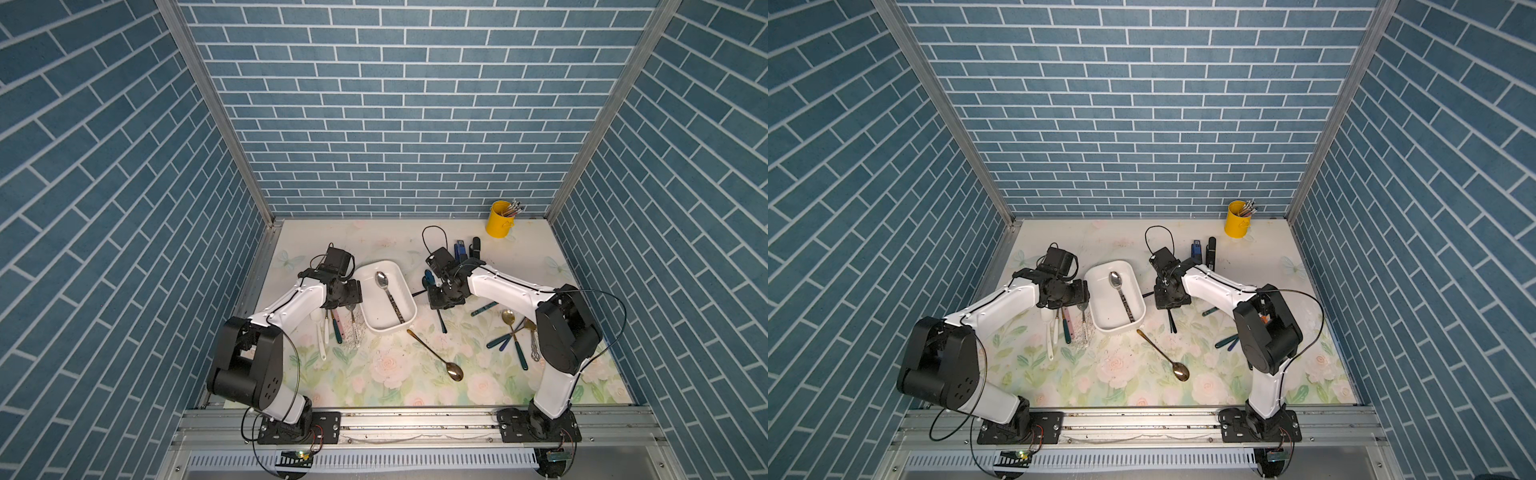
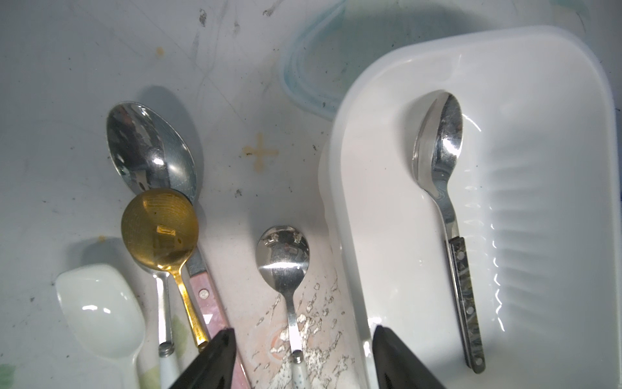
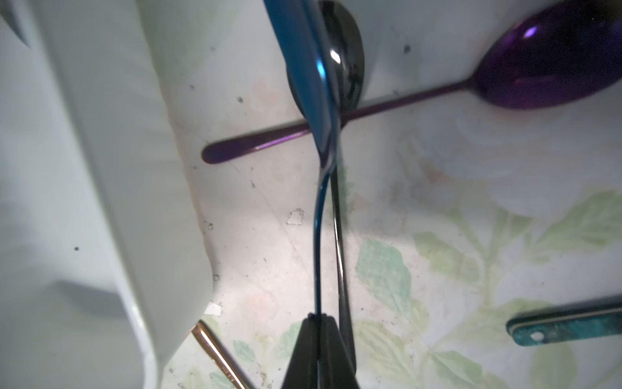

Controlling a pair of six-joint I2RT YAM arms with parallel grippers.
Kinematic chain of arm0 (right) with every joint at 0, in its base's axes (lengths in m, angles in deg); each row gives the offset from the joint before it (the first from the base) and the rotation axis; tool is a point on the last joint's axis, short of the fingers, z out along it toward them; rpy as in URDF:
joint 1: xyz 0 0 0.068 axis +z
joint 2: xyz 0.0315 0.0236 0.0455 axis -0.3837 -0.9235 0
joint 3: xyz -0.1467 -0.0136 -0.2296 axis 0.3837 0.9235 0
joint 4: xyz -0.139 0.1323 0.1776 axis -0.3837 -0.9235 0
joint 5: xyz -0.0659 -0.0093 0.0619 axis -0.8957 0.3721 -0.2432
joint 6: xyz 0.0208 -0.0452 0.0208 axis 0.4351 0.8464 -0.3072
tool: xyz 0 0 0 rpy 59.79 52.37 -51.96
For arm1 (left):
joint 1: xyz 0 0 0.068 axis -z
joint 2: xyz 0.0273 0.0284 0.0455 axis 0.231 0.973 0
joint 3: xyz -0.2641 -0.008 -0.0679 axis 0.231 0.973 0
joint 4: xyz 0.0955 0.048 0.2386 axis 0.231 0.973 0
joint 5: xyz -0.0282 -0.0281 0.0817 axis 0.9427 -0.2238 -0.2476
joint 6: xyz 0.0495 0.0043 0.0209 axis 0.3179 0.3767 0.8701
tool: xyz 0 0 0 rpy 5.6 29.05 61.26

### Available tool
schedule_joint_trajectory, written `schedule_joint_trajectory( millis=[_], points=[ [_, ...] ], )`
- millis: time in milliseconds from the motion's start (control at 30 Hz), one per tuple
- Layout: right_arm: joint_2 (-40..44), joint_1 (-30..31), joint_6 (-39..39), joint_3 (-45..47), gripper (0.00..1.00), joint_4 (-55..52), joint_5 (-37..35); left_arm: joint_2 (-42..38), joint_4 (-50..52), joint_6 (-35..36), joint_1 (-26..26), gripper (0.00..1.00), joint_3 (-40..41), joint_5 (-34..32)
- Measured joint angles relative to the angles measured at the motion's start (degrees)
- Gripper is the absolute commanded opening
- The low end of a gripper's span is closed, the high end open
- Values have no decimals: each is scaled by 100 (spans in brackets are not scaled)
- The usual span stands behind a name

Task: Put the spoon into the storage box
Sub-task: Pick up the spoon from the center of the board, then place the spoon in the storage box.

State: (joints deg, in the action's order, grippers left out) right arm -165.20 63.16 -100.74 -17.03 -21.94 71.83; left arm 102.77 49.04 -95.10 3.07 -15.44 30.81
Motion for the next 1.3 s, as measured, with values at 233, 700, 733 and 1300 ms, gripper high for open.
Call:
schedule_joint_trajectory(
  millis=[233,700,733,1300],
  points=[
    [-122,63,205,-861,2,-420,-9,-2,-15,-98,-31,70,0,55],
    [-1963,820,570,-3571,3,-841,625,-343,-146,-177,-435,70,450,221],
    [-2092,861,570,-3611,3,-841,686,-358,-144,-175,-446,70,457,221],
    [-2721,977,544,-3499,6,-817,1078,-468,-146,-85,-479,70,579,214]
  ],
)
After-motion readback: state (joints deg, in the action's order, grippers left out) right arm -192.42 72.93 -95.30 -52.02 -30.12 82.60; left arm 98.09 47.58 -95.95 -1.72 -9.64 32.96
